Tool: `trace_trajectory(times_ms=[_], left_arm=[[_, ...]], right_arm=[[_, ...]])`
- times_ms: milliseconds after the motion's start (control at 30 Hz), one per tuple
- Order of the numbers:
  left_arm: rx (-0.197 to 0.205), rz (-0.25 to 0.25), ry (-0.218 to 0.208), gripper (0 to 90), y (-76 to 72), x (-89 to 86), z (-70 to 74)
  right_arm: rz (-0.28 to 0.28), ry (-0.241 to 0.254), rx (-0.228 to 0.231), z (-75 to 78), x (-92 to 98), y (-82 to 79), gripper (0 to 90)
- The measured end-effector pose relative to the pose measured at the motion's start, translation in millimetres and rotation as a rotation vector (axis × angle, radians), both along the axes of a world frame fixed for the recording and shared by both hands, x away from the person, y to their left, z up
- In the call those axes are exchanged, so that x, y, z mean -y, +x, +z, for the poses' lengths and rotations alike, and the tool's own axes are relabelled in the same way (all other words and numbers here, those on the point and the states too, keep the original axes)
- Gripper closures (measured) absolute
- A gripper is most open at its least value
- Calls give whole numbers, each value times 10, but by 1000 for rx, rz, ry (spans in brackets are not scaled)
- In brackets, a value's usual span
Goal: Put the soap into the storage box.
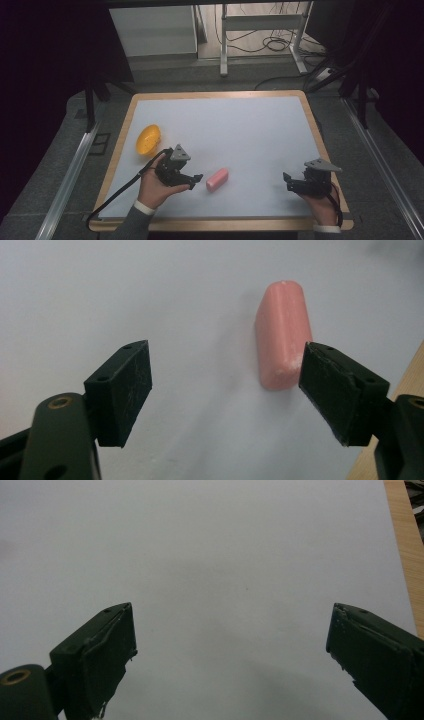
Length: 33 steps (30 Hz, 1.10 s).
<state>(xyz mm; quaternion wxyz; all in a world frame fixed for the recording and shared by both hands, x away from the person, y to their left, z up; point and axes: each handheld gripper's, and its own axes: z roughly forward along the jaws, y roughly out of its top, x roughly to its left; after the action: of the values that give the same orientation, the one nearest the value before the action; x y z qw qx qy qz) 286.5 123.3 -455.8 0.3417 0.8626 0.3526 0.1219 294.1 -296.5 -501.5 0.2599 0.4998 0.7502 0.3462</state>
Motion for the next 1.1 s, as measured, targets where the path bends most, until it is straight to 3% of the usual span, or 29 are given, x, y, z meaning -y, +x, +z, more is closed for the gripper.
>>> trace_trajectory(times_ms=[367, 533, 633, 867, 1033, 1100], left_arm=[[-16, -39, 8, 219, 35, 195, 15], [-23, -46, 50, 217, 73, 305, 0], [-45, -49, 33, 218, 99, 352, -31], [-43, -25, 49, 246, 125, 421, -117], [-72, -32, 34, 246, 137, 463, -149], [-83, -46, 60, 243, 134, 510, -165]], right_arm=[[-5, 1, 6, -1, 6, -2, 58], [-5, 3, -2, -9, 11, 7, 58], [-5, 0, -7, -17, 13, 10, 58], [-3, -4, -18, -36, -1, 19, 58], [-3, -9, -25, -49, -4, 26, 58], [-5, -12, -25, -53, -5, 29, 58]])
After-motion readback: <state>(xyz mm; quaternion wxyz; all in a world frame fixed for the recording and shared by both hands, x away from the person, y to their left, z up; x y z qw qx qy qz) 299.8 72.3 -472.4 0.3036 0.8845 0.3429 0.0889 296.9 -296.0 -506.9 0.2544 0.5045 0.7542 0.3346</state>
